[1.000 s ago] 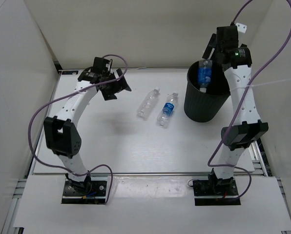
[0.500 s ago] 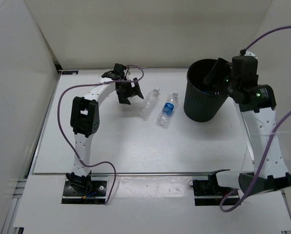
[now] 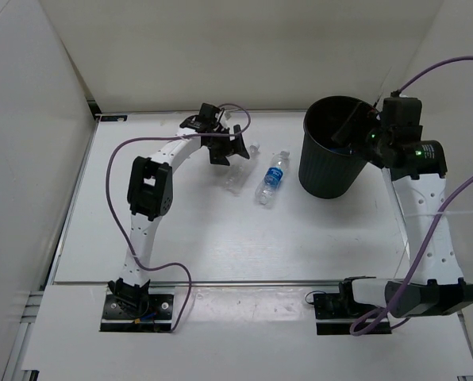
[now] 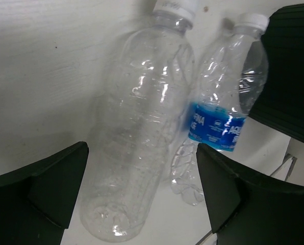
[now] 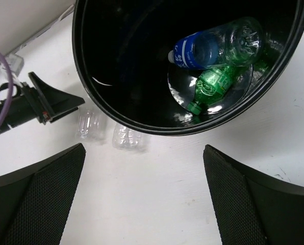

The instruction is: Put the plastic bottles in the bin

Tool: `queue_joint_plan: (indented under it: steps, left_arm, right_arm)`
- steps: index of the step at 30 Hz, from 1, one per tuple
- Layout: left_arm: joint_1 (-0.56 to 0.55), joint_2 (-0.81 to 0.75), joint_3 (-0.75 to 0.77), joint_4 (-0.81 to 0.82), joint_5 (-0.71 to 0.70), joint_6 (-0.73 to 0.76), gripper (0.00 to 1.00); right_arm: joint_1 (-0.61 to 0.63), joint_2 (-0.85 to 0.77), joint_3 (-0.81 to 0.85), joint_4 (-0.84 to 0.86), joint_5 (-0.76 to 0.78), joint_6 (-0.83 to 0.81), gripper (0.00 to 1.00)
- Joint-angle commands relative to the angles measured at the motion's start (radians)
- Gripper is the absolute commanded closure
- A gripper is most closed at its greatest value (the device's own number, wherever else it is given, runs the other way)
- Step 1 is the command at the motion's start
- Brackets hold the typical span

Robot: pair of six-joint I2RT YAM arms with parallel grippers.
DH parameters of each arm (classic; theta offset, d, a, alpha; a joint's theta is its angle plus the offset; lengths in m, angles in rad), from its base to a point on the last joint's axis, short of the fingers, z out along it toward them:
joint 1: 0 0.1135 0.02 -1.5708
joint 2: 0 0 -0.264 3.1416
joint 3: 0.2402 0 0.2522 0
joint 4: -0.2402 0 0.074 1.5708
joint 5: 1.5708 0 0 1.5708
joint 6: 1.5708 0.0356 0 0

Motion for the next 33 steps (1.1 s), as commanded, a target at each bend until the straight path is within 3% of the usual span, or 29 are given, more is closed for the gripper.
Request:
queue_joint_plan:
  steps: [1,7,13,17,21,24,27,33]
  left_arm:
    - [-0.005,0.035,-0.037,0.018,0.063,-0.008,0.02]
    - [-0.005,0.044,-0.065,0.039,0.117,-0.039,0.09]
    - [0.005,0.026,-0.068,0.062,0.183,-0.084,0.42]
    - [0.031,-0.012,0.09,0.062,0.155,-0.141,0.52]
    - [0.041,-0.085,0.335,0.062,0.021,-0.201,0.5]
    - [0.041,-0.127,0.433,0.18,-0.026,-0.235,0.46]
    - [-0.006,-0.164,0.457,0.332,-0.105,-0.223,0.45]
    - [-0.127,-0.129,0.495,0.639,-0.109,-0.195,0.33]
  right_arm:
    - [-0.061,-0.026,-0.005,0.025,-0.089,-0.015,0.0]
    - [-0.094,-0.026,-0.026,0.025,-0.195,0.013,0.0]
    - [-0.115,-0.058,-0.055,0.025,-0.214,0.013,0.0]
    - [-0.124,-0.096,-0.055,0.005,-0.224,0.033,0.0]
    - [-0.158,-0.165,-0.075,-0.018,-0.224,0.077,0.0]
    - [-0.181,-0.236,-0.075,-0.018,-0.211,0.09,0.0]
    - [-0.19,-0.293,-0.084,-0.029,-0.189,0.102,0.0]
    - [-0.199,-0.326,-0.002,-0.107,-0.135,0.091,0.0]
